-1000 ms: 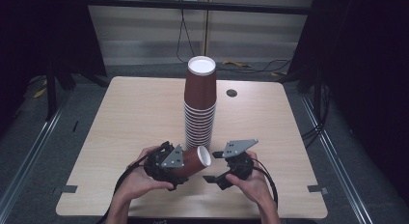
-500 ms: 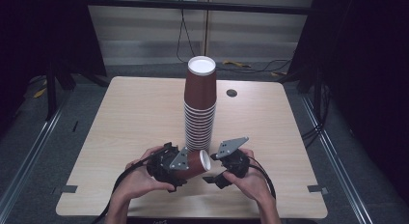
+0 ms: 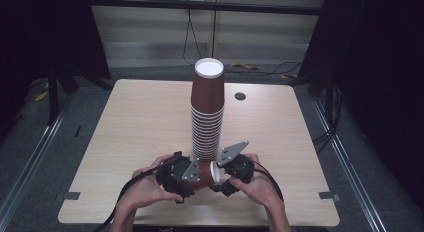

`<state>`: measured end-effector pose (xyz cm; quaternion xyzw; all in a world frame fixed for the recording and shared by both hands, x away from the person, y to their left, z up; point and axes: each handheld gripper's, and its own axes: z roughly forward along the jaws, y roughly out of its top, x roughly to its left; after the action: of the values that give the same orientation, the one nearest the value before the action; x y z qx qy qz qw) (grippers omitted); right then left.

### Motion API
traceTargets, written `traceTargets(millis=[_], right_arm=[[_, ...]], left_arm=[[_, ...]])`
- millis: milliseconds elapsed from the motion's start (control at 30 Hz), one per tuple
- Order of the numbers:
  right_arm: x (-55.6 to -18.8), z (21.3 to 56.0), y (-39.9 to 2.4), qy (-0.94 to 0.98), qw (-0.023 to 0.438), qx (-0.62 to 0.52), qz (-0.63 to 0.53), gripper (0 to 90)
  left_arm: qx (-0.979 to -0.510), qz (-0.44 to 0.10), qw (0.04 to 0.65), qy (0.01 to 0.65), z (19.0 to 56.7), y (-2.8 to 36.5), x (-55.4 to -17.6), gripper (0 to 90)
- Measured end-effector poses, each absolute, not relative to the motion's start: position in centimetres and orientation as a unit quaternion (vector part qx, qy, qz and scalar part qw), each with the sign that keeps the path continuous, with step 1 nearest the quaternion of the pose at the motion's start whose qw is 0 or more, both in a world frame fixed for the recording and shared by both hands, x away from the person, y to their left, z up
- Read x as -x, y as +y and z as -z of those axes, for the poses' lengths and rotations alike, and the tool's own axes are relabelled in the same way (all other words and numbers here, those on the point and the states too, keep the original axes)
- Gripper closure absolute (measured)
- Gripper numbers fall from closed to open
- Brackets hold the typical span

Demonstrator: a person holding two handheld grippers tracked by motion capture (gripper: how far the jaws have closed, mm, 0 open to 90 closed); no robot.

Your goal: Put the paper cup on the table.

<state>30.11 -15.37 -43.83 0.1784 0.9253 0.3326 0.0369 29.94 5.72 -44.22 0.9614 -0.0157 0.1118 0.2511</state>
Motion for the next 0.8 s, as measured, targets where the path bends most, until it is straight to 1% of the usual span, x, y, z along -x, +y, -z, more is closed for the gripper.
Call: traceTargets(millis=[133, 167, 200, 233, 267, 300, 333, 367, 400, 533, 700, 767, 800], right_arm=[[-30.2, 43.8, -15.0, 0.927, 0.024, -0.178, -0.329, 19.3], [-30.3, 43.8, -15.0, 0.929, 0.024, -0.176, -0.326, 18.9], [-30.3, 43.8, -14.9, 0.930, 0.021, -0.177, -0.322, 17.9], [-30.3, 43.8, -14.8, 0.931, 0.020, -0.171, -0.322, 16.8], [-30.3, 43.8, -14.7, 0.931, 0.014, -0.169, -0.322, 16.5], [-30.4, 43.8, -14.6, 0.932, 0.014, -0.164, -0.323, 16.6], [-30.4, 43.8, -14.6, 0.933, 0.016, -0.164, -0.320, 16.6], [-30.4, 43.7, -14.5, 0.934, 0.009, -0.161, -0.320, 16.7], [-30.4, 43.7, -14.5, 0.934, 0.010, -0.159, -0.319, 16.8], [-30.5, 43.4, -14.2, 0.935, 0.009, -0.153, -0.319, 18.7], [-30.6, 43.3, -13.9, 0.937, 0.003, -0.150, -0.316, 18.8], [-30.6, 43.3, -13.8, 0.937, 0.004, -0.149, -0.316, 19.0], [-30.5, 43.2, -13.8, 0.937, 0.005, -0.149, -0.314, 19.2]], left_arm=[[-0.966, -0.113, 0.231, -0.038, 44.0, 5.6, -30.1, 13.1], [-0.959, -0.102, 0.263, -0.006, 44.5, 5.4, -29.7, 13.1], [-0.964, -0.111, 0.239, -0.033, 44.2, 5.4, -30.0, 13.1], [-0.963, -0.108, 0.245, -0.027, 44.3, 5.2, -29.9, 13.1], [-0.964, -0.111, 0.237, -0.035, 44.2, 5.2, -29.9, 13.1], [-0.967, -0.113, 0.223, -0.051, 44.1, 5.1, -30.1, 13.1], [-0.965, -0.110, 0.233, -0.042, 44.4, 4.9, -29.9, 13.1], [-0.966, -0.111, 0.227, -0.050, 44.3, 4.9, -29.9, 13.1], [-0.965, -0.108, 0.236, -0.040, 44.5, 4.8, -29.8, 13.1], [-0.968, -0.113, 0.216, -0.061, 44.4, 4.6, -29.9, 13.2], [-0.968, -0.112, 0.216, -0.061, 44.4, 4.6, -29.9, 13.2], [-0.969, -0.112, 0.211, -0.060, 44.4, 4.6, -29.8, 13.1], [-0.971, -0.115, 0.199, -0.071, 44.2, 4.6, -29.9, 13.1]])
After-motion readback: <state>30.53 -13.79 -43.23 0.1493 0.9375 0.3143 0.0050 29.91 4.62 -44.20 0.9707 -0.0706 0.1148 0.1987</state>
